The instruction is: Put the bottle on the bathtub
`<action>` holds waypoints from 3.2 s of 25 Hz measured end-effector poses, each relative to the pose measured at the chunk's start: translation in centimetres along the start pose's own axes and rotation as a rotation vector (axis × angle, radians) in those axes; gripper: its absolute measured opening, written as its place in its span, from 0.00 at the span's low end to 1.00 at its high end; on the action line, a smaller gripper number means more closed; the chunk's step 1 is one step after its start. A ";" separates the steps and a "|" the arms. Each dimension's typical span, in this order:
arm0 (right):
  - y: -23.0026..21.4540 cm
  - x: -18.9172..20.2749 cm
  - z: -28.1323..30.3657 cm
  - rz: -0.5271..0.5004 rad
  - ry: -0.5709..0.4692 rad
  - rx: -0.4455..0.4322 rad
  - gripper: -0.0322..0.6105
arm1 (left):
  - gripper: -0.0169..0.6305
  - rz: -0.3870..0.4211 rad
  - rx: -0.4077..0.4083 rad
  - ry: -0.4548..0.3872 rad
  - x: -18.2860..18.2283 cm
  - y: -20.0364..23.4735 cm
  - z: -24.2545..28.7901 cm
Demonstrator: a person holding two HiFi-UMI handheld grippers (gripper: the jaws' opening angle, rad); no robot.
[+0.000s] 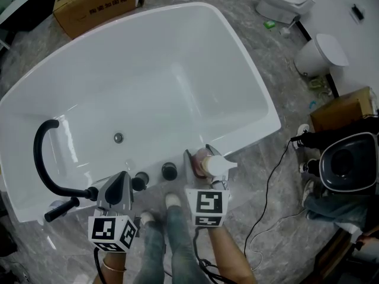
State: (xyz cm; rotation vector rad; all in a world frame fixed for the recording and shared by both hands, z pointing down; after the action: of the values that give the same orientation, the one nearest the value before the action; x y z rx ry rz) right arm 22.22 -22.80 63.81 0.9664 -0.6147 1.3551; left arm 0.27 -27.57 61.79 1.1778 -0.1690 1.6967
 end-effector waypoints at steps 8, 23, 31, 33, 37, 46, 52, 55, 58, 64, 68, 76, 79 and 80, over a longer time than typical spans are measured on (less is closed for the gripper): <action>0.2 0.3 -0.3 0.002 -0.020 0.010 0.39 | 0.04 0.004 -0.005 0.003 0.5 0.0 -0.3; 0.3 0.5 -0.4 0.006 -0.055 0.022 0.40 | 0.04 0.014 -0.003 0.016 1.5 -0.6 -0.6; 0.2 0.5 -0.5 0.018 -0.053 0.011 0.41 | 0.04 0.021 0.003 0.019 1.3 -1.2 -0.8; 0.2 0.4 -0.5 0.030 -0.048 0.005 0.44 | 0.04 0.022 0.004 0.020 1.2 -1.3 -0.8; 0.3 0.3 -0.6 0.041 -0.042 0.006 0.46 | 0.04 0.023 0.008 0.029 1.2 -1.3 -1.0; 0.0 0.1 -1.5 0.069 -0.037 0.025 0.48 | 0.04 0.028 0.016 0.026 0.7 -1.4 -1.3; -0.3 -0.3 -2.9 0.089 -0.034 0.043 0.50 | 0.04 0.037 0.022 0.010 -0.1 -2.0 -2.2; -0.6 -0.4 -3.9 0.100 -0.030 0.053 0.50 | 0.04 0.043 0.031 0.002 -0.6 -2.5 -2.7; -0.7 -0.6 -4.8 0.104 -0.024 0.049 0.52 | 0.04 0.049 0.031 -0.007 -1.2 -2.8 -3.3; -0.5 -1.2 -7.4 0.126 -0.012 0.039 0.53 | 0.04 0.065 0.036 -0.016 -2.4 -3.3 -5.0; -0.2 -1.9 -9.5 0.123 -0.005 0.029 0.53 | 0.04 0.077 0.048 -0.022 -3.4 -3.9 -6.0; -3.0 -5.9 -15.3 0.143 -0.067 0.072 0.53 | 0.04 0.090 0.071 -0.074 -6.7 -7.1 -8.6; -3.8 -7.4 -17.4 0.199 -0.105 0.094 0.53 | 0.04 0.095 0.094 -0.093 -7.7 -8.0 -9.5; -4.0 -7.9 -18.2 0.209 -0.115 0.104 0.53 | 0.04 0.097 0.102 -0.100 -8.0 -8.2 -9.9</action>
State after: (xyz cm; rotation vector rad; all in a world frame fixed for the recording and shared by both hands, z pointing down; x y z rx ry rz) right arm 21.98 -11.24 47.22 1.0930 -0.7547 1.5366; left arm 0.63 -23.03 47.34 1.3505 -0.2064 1.7492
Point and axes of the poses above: the fingertips, and each gripper's own axes: z forward along the fingers, y to its left, x out of its underside, the point moved 5 cm from there along -z, backward along the fingers, and after that the axes turned 13 degrees about -z, right-handed, at the moved point
